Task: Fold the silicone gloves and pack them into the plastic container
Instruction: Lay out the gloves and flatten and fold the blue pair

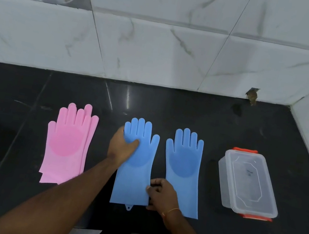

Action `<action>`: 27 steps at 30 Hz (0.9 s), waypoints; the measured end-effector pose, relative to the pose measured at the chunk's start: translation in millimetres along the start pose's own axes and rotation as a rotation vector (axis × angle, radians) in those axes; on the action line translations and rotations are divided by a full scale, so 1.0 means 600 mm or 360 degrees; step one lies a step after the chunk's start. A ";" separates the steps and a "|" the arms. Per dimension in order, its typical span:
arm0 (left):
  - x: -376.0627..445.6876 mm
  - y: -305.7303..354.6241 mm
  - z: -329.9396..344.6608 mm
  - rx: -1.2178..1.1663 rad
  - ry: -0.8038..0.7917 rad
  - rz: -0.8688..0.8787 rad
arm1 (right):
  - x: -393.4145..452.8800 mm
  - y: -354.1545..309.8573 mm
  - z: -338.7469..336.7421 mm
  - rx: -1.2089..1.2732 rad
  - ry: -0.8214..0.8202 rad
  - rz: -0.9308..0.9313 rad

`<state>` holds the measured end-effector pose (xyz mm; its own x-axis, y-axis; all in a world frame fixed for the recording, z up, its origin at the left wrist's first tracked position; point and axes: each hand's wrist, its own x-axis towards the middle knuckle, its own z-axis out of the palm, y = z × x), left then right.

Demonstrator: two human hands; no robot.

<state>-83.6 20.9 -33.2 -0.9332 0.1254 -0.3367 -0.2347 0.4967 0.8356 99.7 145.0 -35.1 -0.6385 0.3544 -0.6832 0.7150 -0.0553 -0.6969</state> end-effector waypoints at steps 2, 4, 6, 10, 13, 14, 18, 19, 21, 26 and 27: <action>-0.004 -0.012 0.005 0.0368 0.0046 0.0248 | 0.002 0.001 0.001 -0.0104 0.0077 -0.0073; -0.014 -0.032 0.011 0.0810 0.0049 0.0573 | 0.003 0.006 0.000 -0.0171 0.0123 -0.0123; -0.030 -0.057 0.020 0.1129 -0.0111 0.0835 | 0.004 0.011 -0.001 -0.0204 0.0147 -0.0154; -0.048 -0.094 0.043 0.1469 -0.0394 0.0951 | 0.008 0.022 -0.004 -0.0385 0.0198 -0.0234; -0.044 -0.091 0.049 0.1522 -0.0366 0.0981 | 0.008 0.025 -0.005 -0.0473 0.0228 -0.0279; -0.042 -0.089 0.051 0.1530 -0.0368 0.0997 | 0.008 0.026 -0.006 -0.0499 0.0238 -0.0293; -0.036 -0.088 0.055 0.1583 -0.0374 0.1029 | 0.009 0.029 -0.010 -0.0549 0.0227 -0.0326; -0.036 -0.087 0.056 0.1582 -0.0372 0.1027 | 0.009 0.028 -0.012 -0.0560 0.0226 -0.0330; -0.035 -0.085 0.059 0.1565 -0.0364 0.1015 | 0.011 0.026 -0.013 -0.0577 0.0228 -0.0336; -0.036 -0.084 0.063 0.1571 -0.0354 0.0981 | 0.014 0.023 -0.016 -0.0697 0.0218 -0.0376; -0.036 -0.083 0.063 0.1581 -0.0360 0.0973 | 0.014 0.023 -0.016 -0.0714 0.0214 -0.0376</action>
<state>-41.2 25.9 -84.2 -0.7244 0.6725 -0.1515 0.6398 0.7377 0.2155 106.6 156.5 -48.3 -0.7759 0.4272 -0.4642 0.6265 0.4355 -0.6464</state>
